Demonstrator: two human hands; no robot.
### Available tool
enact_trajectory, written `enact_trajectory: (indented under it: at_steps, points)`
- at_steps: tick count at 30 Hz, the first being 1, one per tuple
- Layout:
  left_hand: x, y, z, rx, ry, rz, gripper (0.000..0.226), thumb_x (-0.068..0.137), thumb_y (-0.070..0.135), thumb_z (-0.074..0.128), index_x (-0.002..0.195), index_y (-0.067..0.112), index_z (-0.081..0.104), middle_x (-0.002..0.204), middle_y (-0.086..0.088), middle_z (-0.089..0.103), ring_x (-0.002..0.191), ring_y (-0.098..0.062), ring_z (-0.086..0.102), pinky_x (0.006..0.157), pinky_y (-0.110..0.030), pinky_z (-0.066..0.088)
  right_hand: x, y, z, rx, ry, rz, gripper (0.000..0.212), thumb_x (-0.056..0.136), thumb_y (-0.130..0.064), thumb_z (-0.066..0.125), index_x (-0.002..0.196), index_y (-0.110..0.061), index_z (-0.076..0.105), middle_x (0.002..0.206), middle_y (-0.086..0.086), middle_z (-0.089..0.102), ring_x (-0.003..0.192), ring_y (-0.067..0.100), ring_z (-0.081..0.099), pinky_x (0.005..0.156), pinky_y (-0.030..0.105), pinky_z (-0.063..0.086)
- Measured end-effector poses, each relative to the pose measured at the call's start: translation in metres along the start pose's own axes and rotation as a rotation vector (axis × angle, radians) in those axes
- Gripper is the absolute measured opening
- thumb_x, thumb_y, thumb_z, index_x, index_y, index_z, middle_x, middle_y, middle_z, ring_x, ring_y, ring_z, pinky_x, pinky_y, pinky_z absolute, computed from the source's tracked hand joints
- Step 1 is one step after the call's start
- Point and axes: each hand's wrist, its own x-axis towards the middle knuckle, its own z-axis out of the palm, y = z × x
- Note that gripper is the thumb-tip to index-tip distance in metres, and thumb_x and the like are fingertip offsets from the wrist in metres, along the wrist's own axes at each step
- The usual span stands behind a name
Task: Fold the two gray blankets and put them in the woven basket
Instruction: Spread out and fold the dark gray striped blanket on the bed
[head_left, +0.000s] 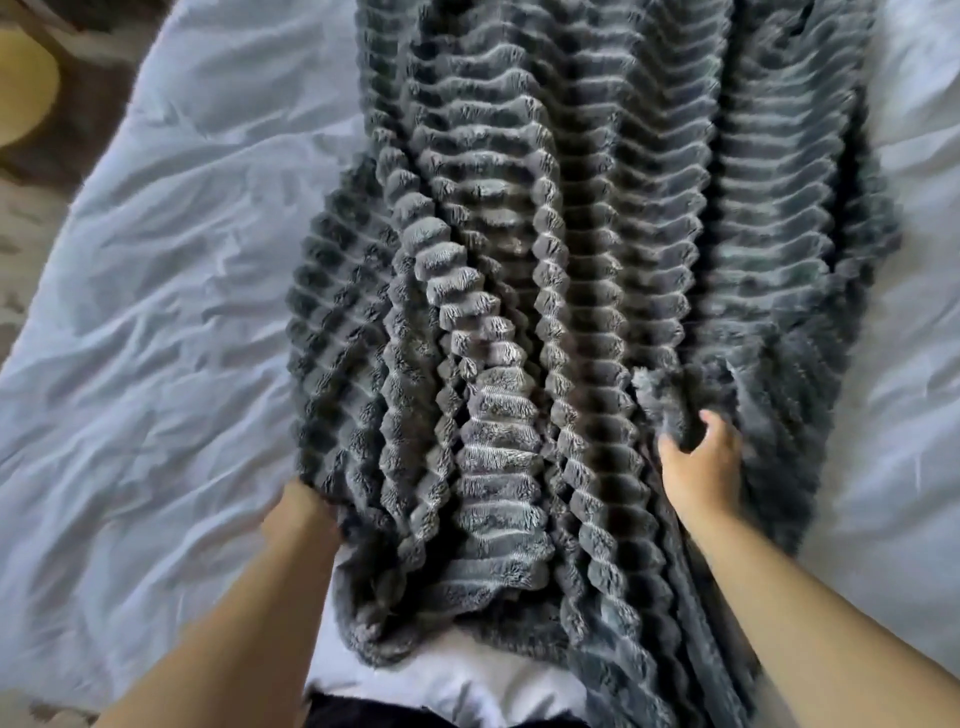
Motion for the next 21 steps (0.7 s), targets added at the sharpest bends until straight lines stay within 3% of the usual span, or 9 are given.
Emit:
enact_trajectory:
  at_steps: [2,4,6,7,10,12,14,17,21]
  points:
    - [0.000,0.001,0.005,-0.112,-0.005,-0.026,0.015,0.089,0.020,0.046,0.074,0.020,0.045,0.052,-0.001,0.039,0.042,-0.014,0.035,0.038,-0.019,0.024,0.015,-0.007,0.005,0.058,-0.097,-0.057,0.077,0.085,-0.031,0.067,0.150,-0.023,0.026,0.143,0.009,0.046,0.128,0.027,0.045,0.105,0.039,0.036]
    - [-0.005,0.002,0.003,-0.109,-0.133,-0.057,0.037,0.090,0.031,0.051,0.059,0.022,0.033,0.033,0.006,0.025,0.024,-0.010,0.020,0.034,-0.007,0.015,0.023,-0.009,0.010,-0.004,-0.294,-0.072,0.087,0.084,-0.036,0.068,0.152,-0.036,0.014,0.108,-0.004,0.061,0.098,0.017,0.057,0.085,0.034,0.045]
    - [-0.014,0.002,-0.004,-0.027,-0.385,-0.102,0.048,0.091,0.041,0.050,0.051,0.020,0.032,0.030,0.010,0.027,0.022,-0.005,0.017,0.037,-0.004,0.012,0.031,-0.008,0.013,-0.113,-0.435,-0.101,0.073,0.085,-0.027,0.068,0.149,-0.027,0.031,0.070,-0.006,0.056,0.065,0.014,0.051,0.060,0.029,0.039]
    - [-0.019,0.003,-0.009,0.041,-0.506,-0.123,0.050,0.093,0.040,0.046,0.049,0.019,0.034,0.031,0.010,0.030,0.022,-0.004,0.018,0.039,-0.005,0.012,0.032,-0.008,0.012,-0.156,-0.475,-0.097,0.059,0.086,-0.022,0.068,0.140,-0.019,0.047,0.065,-0.004,0.054,0.061,0.015,0.049,0.058,0.028,0.036]
    - [-0.036,0.004,-0.021,0.263,-0.715,-0.077,0.042,0.098,0.020,0.034,0.056,0.017,0.040,0.033,0.007,0.039,0.025,-0.002,0.023,0.037,-0.006,0.014,0.023,-0.002,0.003,-0.205,-0.494,-0.068,0.028,0.088,-0.016,0.064,0.114,-0.007,0.064,0.078,0.000,0.058,0.076,0.021,0.053,0.066,0.026,0.035]
    - [-0.049,0.006,-0.027,0.452,-0.748,0.078,0.032,0.096,0.008,0.035,0.069,0.014,0.050,0.041,0.001,0.055,0.038,-0.006,0.042,0.041,-0.014,0.031,0.007,0.003,-0.006,-0.239,-0.512,-0.066,0.027,0.091,-0.016,0.059,0.117,-0.011,0.061,0.095,0.005,0.062,0.086,0.024,0.055,0.069,0.026,0.036]
    - [-0.068,0.010,-0.035,0.672,-0.721,0.369,0.026,0.094,0.004,0.043,0.079,0.010,0.062,0.063,-0.001,0.068,0.062,-0.012,0.055,0.062,-0.027,0.041,-0.016,0.003,-0.021,-0.190,-0.491,-0.101,0.032,0.095,-0.017,0.053,0.127,-0.013,0.054,0.120,0.012,0.055,0.097,0.025,0.054,0.075,0.027,0.035]
    - [-0.103,0.017,-0.047,0.578,-0.624,0.613,0.032,0.093,0.003,0.044,0.071,0.010,0.064,0.060,0.003,0.068,0.065,-0.016,0.056,0.062,-0.030,0.040,-0.059,-0.007,-0.061,0.297,-0.300,0.038,0.029,0.096,-0.014,0.046,0.122,-0.013,0.056,0.110,0.011,0.057,0.088,0.021,0.054,0.072,0.031,0.035]
    - [-0.131,0.023,-0.057,-0.019,-0.882,0.321,0.028,0.090,0.006,0.052,0.066,0.009,0.066,0.057,-0.005,0.065,0.053,-0.018,0.059,0.049,-0.026,0.049,-0.102,-0.024,-0.127,1.376,-0.276,0.236,0.007,0.076,-0.012,0.062,0.077,-0.016,0.067,0.085,0.007,0.059,0.077,0.021,0.057,0.068,0.027,0.047]
